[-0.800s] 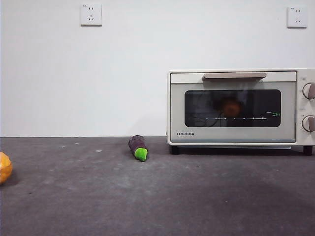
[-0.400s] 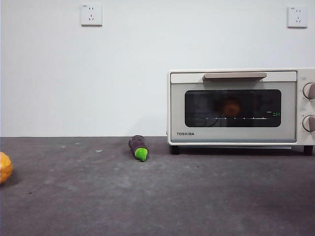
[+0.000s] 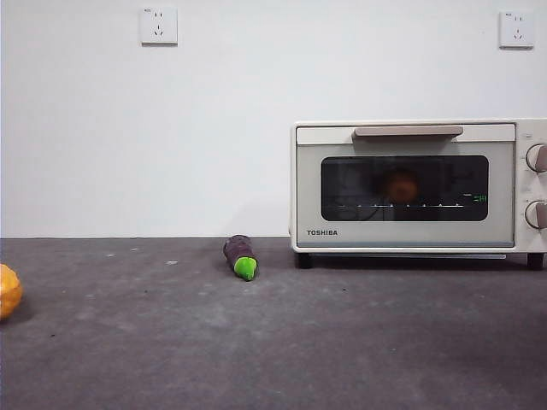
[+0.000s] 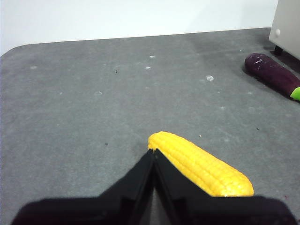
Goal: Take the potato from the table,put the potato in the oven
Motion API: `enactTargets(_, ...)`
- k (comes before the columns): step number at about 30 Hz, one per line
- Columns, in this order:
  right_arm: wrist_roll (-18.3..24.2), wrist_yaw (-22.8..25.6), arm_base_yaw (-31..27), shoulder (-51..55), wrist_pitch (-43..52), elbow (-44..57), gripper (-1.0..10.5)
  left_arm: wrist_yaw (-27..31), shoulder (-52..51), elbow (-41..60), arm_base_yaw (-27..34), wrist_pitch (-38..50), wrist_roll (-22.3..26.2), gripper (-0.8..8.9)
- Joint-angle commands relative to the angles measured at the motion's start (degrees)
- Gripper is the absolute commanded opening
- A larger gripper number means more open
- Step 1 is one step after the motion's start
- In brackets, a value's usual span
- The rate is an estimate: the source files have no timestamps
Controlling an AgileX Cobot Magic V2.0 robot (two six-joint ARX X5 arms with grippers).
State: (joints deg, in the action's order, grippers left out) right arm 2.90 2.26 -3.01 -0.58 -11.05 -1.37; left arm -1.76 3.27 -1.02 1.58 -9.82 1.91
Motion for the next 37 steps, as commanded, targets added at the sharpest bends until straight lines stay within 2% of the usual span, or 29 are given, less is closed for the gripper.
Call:
enactTargets(1,0.48,-0.61,0.0,0.13,0.22,0.57,0.0,-0.17,0.13,0.59,0.11,0.37,-0.26,-0.04)
enactTargets(7,1.27,-0.61,-0.02,0.13,0.22,0.57,0.0,-0.17,0.13,0.59,0.11,0.39,-0.26,-0.04)
enactTargets(12,1.22,-2.71,0.0,0.13,0.31,0.57,0.0,-0.2,0.13,0.59,0.11,0.39,-0.26,-0.04)
enactTargets(37,1.2,-1.38,0.0,0.13,0.42,0.57,0.0,-0.17,0.13,0.59,0.11,0.39,-0.26,-0.04)
